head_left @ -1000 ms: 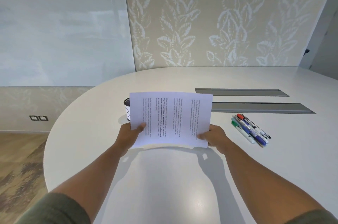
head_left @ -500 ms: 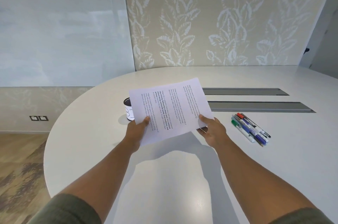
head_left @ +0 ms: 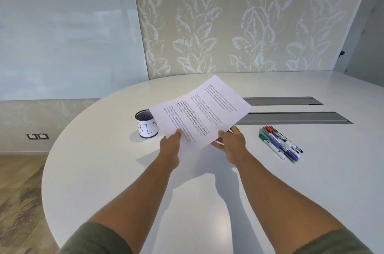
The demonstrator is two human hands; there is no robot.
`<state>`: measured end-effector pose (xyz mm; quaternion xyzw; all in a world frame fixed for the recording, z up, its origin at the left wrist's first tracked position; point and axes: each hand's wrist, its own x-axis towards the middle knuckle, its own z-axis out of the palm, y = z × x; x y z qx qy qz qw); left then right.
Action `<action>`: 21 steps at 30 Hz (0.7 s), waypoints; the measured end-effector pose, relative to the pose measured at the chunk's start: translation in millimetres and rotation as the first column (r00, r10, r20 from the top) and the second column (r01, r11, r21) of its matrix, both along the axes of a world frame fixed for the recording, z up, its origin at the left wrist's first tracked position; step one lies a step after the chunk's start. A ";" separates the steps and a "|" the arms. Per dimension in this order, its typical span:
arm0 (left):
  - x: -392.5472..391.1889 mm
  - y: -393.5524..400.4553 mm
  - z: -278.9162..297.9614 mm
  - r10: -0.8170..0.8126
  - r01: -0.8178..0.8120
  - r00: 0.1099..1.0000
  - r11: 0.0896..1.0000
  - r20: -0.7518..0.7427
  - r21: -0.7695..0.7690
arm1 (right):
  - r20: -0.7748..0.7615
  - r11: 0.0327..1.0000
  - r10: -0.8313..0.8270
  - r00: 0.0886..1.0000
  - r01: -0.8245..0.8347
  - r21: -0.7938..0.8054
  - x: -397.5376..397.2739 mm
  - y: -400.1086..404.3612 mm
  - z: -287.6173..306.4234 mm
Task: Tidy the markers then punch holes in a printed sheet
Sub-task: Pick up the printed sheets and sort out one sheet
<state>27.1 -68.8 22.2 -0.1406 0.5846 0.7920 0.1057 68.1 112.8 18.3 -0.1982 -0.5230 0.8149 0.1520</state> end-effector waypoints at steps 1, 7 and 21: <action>-1.4 1.6 -0.7 -0.019 0.019 1.000 1.000 0.004 0.005 | 0.002 1.000 -0.017 1.000 0.017 0.012 -0.4 2.9 1.0; -17.7 -8.8 -0.9 -0.024 0.025 0.999 0.998 -0.025 0.061 | 0.055 0.989 -0.094 0.994 0.087 0.119 1.6 30.2 6.4; -36.3 0.9 0.5 -0.420 0.372 0.900 0.880 -0.117 -0.295 | 0.153 0.904 -0.172 0.973 0.094 0.417 8.7 74.9 0.4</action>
